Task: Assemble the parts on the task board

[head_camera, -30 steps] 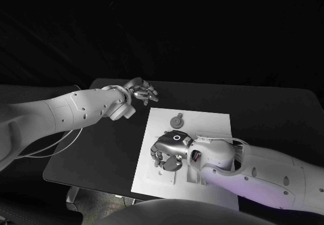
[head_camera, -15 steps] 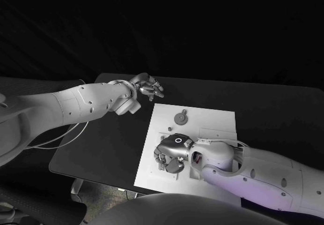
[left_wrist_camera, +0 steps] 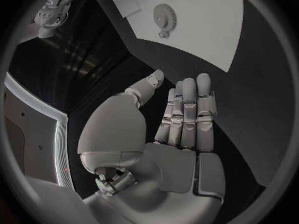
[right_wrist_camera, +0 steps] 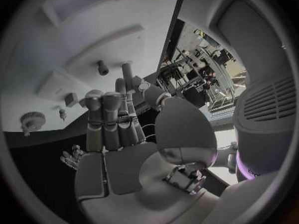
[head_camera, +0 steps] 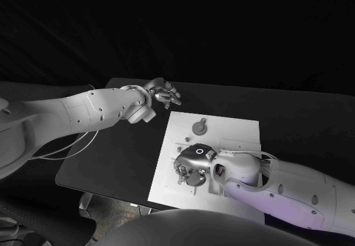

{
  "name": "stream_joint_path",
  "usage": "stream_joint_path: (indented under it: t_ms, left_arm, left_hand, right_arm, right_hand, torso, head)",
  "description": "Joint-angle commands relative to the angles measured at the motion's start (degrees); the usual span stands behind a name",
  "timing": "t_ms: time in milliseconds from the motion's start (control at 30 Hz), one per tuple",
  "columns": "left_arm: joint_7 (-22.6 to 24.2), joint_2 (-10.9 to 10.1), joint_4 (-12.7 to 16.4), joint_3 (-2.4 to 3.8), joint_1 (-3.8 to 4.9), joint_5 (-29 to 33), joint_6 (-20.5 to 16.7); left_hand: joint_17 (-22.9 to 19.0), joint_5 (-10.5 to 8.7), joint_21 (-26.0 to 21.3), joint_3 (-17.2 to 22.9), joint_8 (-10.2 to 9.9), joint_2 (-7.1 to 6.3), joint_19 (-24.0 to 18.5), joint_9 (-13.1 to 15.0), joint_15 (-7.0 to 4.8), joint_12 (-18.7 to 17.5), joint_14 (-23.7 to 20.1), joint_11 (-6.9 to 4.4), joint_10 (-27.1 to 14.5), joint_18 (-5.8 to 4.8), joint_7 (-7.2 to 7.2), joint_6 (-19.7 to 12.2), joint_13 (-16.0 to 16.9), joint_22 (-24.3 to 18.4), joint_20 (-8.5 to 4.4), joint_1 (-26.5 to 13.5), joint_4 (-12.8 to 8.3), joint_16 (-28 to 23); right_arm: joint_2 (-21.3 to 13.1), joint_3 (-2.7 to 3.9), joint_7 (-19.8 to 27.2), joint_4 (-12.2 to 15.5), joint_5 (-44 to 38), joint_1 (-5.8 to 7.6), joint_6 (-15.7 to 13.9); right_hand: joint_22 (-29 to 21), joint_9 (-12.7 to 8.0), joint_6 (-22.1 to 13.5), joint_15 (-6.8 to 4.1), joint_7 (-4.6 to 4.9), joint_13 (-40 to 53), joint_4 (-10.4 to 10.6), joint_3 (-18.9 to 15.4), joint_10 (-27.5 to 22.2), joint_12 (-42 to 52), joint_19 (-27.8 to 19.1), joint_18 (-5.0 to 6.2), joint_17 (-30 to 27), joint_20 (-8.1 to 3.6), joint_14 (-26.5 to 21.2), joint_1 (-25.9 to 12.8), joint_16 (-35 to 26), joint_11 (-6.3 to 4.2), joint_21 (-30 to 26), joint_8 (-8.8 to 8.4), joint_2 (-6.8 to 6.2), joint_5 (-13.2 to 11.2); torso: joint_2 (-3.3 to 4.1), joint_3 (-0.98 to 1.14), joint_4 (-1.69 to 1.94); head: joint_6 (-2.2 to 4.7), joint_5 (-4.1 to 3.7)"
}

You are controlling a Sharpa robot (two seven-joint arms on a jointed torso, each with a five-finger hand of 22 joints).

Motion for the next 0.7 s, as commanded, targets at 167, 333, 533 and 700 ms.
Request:
stream_joint_path:
  t_ms: [167,333,533,700]
  left_arm:
    - [0.3,0.1,0.2,0.04,0.07,-0.1,0.7]
    - [0.3,0.1,0.2,0.04,0.07,-0.1,0.7]
    - [0.3,0.2,0.3,0.04,0.07,-0.1,0.8]
    - [0.3,0.1,0.4,0.04,0.07,-0.1,0.8]
  left_hand:
    - [0.1,-0.13,-0.4,-0.1,0.2,0.68,0.1,-0.1,0.07,0.1,0.4,0.08,-0.5,3.06,0.32,0.1,-0.1,0.1,-0.34,0.0,0.3,-0.3]
    - [0.1,-0.13,-0.4,-0.1,0.2,0.68,0.1,-0.1,0.07,0.1,0.4,0.08,-0.5,3.06,0.32,0.1,-0.1,0.1,-0.34,0.0,0.3,-0.3]
    - [0.2,-0.13,-0.4,-0.1,0.2,0.70,0.1,-0.1,0.07,0.1,0.4,0.08,-0.5,3.06,0.32,0.1,-0.1,0.1,-0.34,0.0,0.3,-0.3]
    - [0.2,-0.13,-0.4,-0.1,0.3,0.71,0.1,-0.1,0.07,0.1,0.4,0.08,-0.5,3.06,0.32,0.1,-0.1,0.1,-0.34,0.0,0.3,-0.3]
  right_arm:
    - [0.3,-0.03,0.5,-0.1,-0.8,-0.04,2.1]
    - [0.5,-0.09,0.6,-0.5,-0.7,-0.04,2.2]
    - [0.9,-0.26,0.4,-0.7,-0.9,-0.11,2.2]
    - [1.0,-0.33,0.3,-0.9,-1.0,-0.13,2.4]
  right_hand:
    - [0.1,1.7,0.8,-0.21,-0.40,0.1,0.0,0.1,0.1,0.0,0.0,5.51,0.0,-0.41,0.0,0.0,-0.3,0.23,0.0,0.42,0.56,0.1]
    - [0.1,1.8,0.8,-0.20,-0.40,0.1,0.0,0.1,0.1,0.0,0.0,5.51,0.0,-0.41,0.0,0.0,-0.3,0.23,0.0,0.42,0.57,0.1]
    - [0.1,1.8,0.8,-0.20,-0.40,0.2,0.0,0.1,0.1,0.0,0.0,5.51,0.0,-0.41,-0.1,0.0,-0.4,0.23,0.0,0.42,0.59,0.1]
    - [0.1,1.8,0.8,-0.20,-0.40,0.2,0.0,0.1,0.1,0.0,0.0,5.51,0.0,-0.41,-0.1,-0.1,-0.4,0.23,0.0,0.42,0.60,0.1]
  torso:
    - [0.01,-0.04,-0.01]
    - [-0.01,-0.06,0.03]
    - [0.00,-0.03,0.03]
    - [-0.01,-0.04,0.02]
  head:
    - [-0.09,0.09]
    - [-0.14,0.07]
    - [-0.14,0.13]
    - [-0.14,0.16]
